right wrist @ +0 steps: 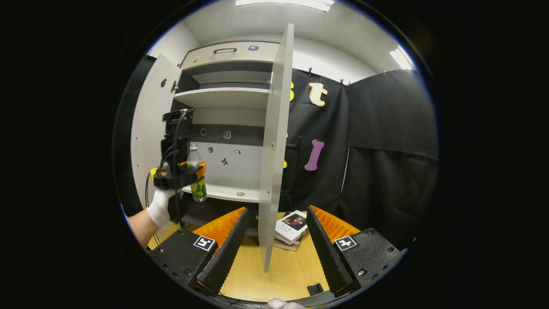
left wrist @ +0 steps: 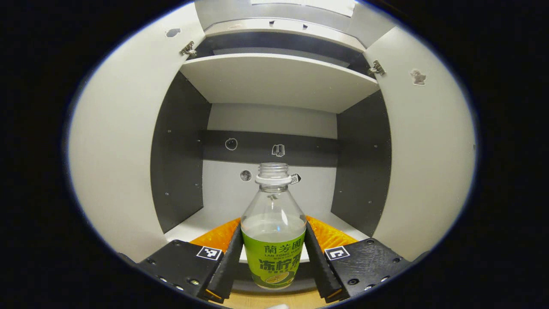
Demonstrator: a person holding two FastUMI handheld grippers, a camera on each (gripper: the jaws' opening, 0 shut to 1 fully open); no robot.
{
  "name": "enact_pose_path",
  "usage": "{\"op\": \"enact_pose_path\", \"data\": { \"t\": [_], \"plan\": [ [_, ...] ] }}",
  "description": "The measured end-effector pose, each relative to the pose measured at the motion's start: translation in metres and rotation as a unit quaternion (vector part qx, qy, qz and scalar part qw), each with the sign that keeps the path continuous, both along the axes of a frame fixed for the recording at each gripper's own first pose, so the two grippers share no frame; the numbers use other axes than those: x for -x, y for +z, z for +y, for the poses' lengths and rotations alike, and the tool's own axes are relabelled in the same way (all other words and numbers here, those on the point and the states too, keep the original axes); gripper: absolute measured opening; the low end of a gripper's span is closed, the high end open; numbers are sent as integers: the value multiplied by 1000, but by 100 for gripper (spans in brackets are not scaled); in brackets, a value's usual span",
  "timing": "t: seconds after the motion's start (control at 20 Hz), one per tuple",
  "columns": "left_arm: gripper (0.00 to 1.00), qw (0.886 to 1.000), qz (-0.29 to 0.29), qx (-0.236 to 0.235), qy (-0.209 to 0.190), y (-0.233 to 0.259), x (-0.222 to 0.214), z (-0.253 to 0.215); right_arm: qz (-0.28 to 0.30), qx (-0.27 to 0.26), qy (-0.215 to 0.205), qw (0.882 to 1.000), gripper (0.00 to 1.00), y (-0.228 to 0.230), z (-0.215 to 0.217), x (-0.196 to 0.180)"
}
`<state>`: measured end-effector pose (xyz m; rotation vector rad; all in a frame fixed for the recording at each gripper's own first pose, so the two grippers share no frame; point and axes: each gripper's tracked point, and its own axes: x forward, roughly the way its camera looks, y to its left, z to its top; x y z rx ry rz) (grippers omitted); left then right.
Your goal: Grasp the bottle in the cabinet with the left hand and place it on the coaster, then close the right door with the right hand and the left door with the left hand.
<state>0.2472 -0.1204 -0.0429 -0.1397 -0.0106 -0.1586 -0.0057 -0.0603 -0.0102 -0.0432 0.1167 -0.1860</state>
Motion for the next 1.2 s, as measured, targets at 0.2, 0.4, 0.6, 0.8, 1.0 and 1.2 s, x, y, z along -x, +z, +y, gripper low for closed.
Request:
{"op": "enact_pose_path", "data": {
  "t": [0.2, 0.4, 0.6, 0.8, 1.0, 1.2],
  "plan": [
    [72, 999, 11, -38, -19, -46, 43, -15, 10, 6, -2, 1000, 84, -8, -6, 4],
    [72, 997, 28, -41, -51, -102, 71, -38, 22, 10, -10, 1000, 84, -16, -9, 5],
    [72, 994, 62, -50, -70, -165, 96, -48, 35, 17, -19, 999, 84, -25, -9, 7],
    [72, 990, 66, -52, -114, -215, 120, -55, 48, 37, -29, 998, 84, -28, -14, 10],
    [72, 989, 41, -38, -140, -239, 135, -59, 69, 42, -33, 996, 84, -37, -14, 12],
    [72, 987, 37, -39, -152, -259, 142, -56, 93, 45, -24, 994, 84, -50, -7, 11]
  ]
}}
